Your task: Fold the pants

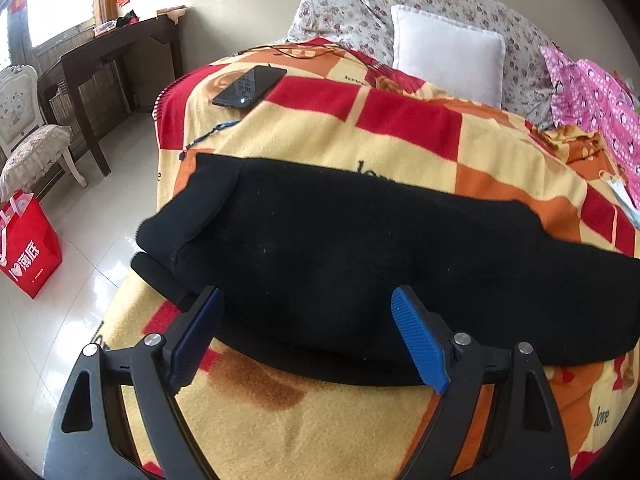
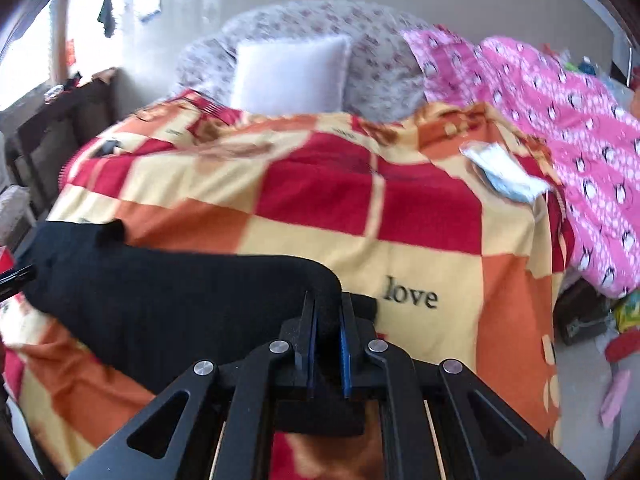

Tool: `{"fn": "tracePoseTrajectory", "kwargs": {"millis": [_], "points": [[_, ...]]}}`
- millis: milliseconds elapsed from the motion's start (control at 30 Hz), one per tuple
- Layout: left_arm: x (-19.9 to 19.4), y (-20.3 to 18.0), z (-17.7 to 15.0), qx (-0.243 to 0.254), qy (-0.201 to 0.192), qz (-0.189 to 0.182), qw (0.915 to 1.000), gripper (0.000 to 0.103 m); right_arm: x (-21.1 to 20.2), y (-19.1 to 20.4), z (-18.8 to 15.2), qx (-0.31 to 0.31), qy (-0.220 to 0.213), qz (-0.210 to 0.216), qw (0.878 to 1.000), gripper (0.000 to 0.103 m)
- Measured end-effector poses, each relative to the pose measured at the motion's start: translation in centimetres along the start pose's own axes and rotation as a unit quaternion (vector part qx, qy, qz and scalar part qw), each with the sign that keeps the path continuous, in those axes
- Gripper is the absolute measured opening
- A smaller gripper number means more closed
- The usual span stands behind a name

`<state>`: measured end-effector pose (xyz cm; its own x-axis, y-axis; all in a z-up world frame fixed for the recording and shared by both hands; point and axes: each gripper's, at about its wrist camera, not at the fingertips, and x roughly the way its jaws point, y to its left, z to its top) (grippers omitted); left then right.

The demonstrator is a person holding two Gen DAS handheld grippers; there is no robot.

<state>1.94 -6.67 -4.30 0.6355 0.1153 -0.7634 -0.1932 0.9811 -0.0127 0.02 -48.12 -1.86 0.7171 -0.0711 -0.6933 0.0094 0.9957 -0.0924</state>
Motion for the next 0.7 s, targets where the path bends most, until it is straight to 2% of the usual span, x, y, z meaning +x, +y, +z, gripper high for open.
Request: {"fn": "tracePoseTrajectory", "kwargs": {"millis": [167,467,567,667,700], "points": [[0.7,-0.5,-0.1,0.007,0.005,0.006,0.9999,0.086,4.7,-0.7,-1.3,0.012,0.047,0.001,0.999,0.008],[0.3,-0.5,0.0,0.007,0.002,0.004,1.0000,0.086,4.0,-1.1,-0.6,0.021,0.026,0.000,0.999,0.008],[0.6,-0.6,-0.2,0.012,0.007,0.007,0.9999,0.086,4.9,-1.0,-0.8,0.021,0.034,-0.005,0.999,0.008],[0.6,-0.6,-0.2,0.012,0.007,0.007,0.9999,0.086,5.5,-0.6,-1.2,0.015,0.033,-0.013,0.999,0.013],[0.6,-0.6,-0.2,0.012,0.007,0.006,0.9999,0.086,5.4,-0.7,-1.2,0.020,0.034,-0.012,0.999,0.021]]}}
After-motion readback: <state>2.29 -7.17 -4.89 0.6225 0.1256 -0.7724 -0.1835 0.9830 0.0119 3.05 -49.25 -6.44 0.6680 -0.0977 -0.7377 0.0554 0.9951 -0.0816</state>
